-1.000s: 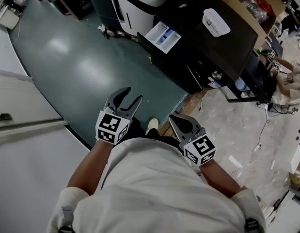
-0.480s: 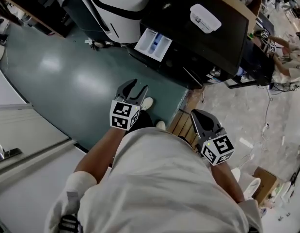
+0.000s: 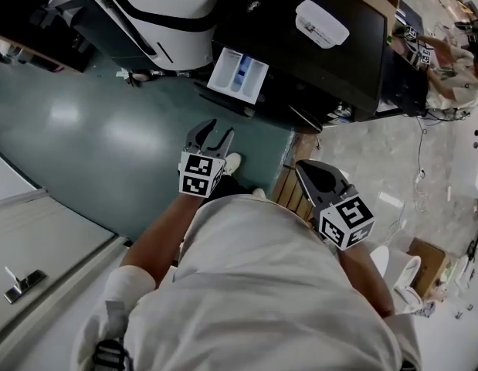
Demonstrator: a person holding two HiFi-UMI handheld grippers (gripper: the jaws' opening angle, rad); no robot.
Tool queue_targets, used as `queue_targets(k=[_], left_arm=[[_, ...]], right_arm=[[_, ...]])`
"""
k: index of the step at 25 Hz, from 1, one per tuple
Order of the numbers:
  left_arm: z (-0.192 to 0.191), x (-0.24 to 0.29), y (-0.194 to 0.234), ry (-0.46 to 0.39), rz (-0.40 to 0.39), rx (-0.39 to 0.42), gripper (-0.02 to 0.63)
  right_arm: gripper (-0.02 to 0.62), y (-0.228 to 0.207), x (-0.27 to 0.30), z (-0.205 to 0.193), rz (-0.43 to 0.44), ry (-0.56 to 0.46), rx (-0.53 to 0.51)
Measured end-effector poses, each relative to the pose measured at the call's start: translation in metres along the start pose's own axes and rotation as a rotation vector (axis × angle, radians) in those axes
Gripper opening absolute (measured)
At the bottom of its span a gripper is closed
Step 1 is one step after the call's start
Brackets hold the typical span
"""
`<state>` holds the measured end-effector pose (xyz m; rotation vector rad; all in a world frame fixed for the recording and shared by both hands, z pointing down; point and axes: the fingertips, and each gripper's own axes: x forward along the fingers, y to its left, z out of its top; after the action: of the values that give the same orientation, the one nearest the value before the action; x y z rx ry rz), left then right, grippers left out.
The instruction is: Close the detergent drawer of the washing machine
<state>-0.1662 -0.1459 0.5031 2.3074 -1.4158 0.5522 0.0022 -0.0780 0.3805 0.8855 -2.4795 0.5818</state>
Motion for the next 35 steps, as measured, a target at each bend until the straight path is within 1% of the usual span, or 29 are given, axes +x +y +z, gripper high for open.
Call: queue_targets(k=[3,6,10,21,25,28,30,35], left_arm=[[-0.004,0.014,0.011,0.012,-0.010,0.006,0.186],[-0.006,0.030,0.019,0.022,-0.011,0.016,0.186],[-0.001,0.047,0.029,0.030,-0.009,0.033,0.183],[-0.007,0.077,0.045,0.073,-0.032,0.059,0.181],[-0.007,0.083,0.051,0.076,-0.033,0.089,0.178],[-0.009,0.085,0.052,0.083,-0.036,0.076,0.168],[-0.008,0.084,0.053,0.086,-0.036,0.086,0.166],[-0.009,0.086,0.055,0.083,-0.019,0.077,0.149]], right_arm=[[0.005,-0.005,0.010,0.006,-0.031,0.014,0.022],[0.004,-0.014,0.015,0.011,-0.074,0.007,0.046],[0.003,-0.024,0.022,0.017,-0.111,0.000,0.058],[0.004,-0.035,0.040,0.024,-0.147,0.012,0.110],[0.004,-0.039,0.045,0.025,-0.152,0.018,0.118],[0.004,-0.041,0.047,0.026,-0.154,0.021,0.122],[0.004,-0.042,0.049,0.026,-0.155,0.022,0.126],[0.004,-0.044,0.050,0.025,-0.160,0.024,0.136]])
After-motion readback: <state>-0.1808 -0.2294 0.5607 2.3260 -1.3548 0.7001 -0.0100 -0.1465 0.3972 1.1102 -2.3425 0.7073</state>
